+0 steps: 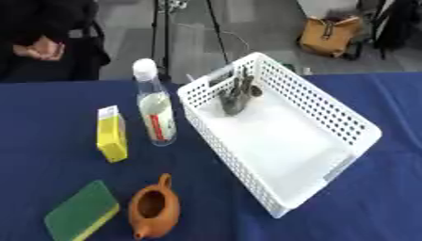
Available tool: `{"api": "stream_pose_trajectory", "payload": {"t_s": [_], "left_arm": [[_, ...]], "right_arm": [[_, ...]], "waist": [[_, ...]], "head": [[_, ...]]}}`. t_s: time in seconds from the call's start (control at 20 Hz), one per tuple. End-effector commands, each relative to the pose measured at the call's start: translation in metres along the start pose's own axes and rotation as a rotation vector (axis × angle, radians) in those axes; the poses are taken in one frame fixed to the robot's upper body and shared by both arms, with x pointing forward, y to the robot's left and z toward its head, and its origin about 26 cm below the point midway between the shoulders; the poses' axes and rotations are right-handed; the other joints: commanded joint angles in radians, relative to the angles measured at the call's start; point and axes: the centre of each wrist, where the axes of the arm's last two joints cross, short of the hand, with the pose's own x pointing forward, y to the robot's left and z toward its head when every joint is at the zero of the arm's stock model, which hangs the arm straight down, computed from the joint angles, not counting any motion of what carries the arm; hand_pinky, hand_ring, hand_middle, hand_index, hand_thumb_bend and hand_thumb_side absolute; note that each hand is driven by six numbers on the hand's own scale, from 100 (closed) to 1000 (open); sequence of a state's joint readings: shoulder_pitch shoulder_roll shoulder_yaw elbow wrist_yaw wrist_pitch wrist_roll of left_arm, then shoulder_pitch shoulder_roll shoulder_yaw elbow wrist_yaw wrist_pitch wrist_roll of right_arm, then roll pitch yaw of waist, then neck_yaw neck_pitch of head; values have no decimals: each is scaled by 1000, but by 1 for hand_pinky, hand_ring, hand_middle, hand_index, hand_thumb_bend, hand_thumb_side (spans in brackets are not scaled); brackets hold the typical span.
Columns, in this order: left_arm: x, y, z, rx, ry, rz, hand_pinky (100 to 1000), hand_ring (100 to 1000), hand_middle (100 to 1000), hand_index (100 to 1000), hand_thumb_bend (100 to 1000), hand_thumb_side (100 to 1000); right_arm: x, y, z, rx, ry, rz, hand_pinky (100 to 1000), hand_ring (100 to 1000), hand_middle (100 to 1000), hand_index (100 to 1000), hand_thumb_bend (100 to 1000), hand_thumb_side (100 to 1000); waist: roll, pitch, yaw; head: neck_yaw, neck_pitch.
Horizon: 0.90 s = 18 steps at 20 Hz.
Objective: Pick up objects on the table and place them in the box.
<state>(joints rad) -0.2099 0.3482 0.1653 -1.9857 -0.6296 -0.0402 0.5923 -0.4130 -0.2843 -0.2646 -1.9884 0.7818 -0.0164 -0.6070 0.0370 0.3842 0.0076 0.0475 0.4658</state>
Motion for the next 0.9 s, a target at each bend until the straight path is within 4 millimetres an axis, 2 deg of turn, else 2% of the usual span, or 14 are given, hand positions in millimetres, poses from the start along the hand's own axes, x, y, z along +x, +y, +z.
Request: {"api": "stream_pose_trajectory", "payload": {"t_s": [0.05,0.2,0.35,0.6,0.9], "left_arm": [[1,11,-16,-86,-80,-120,971,898,938,1000,100,994],[1,14,-23,-156,-135,-208,1000,934,962,1000,100,980],[3,20,-33,-305,-227,-322,1000,991,1000,1000,100,944],[5,24,-41,-541,-316,-445,1000,1000,1000,1000,100,931],[10,22,-42,-688,-343,-487,1000,1000,1000,1000,100,967]], "right_arm": [[1,-3,-5,-10,-15,1,673,632,599,677,100,651],[1,-3,-5,-7,-16,2,673,632,599,676,100,650],[1,-3,-5,-2,-20,4,673,628,597,672,100,645],[1,-3,-5,6,-24,5,672,627,596,670,100,643],[2,-3,-4,15,-25,2,672,625,593,668,100,640]], "waist": [[1,-26,4],[2,-30,6],[5,-37,11],[9,-43,17],[14,-45,17]], "head": [[10,8],[12,10],[13,8],[8,12],[1,29]]}}
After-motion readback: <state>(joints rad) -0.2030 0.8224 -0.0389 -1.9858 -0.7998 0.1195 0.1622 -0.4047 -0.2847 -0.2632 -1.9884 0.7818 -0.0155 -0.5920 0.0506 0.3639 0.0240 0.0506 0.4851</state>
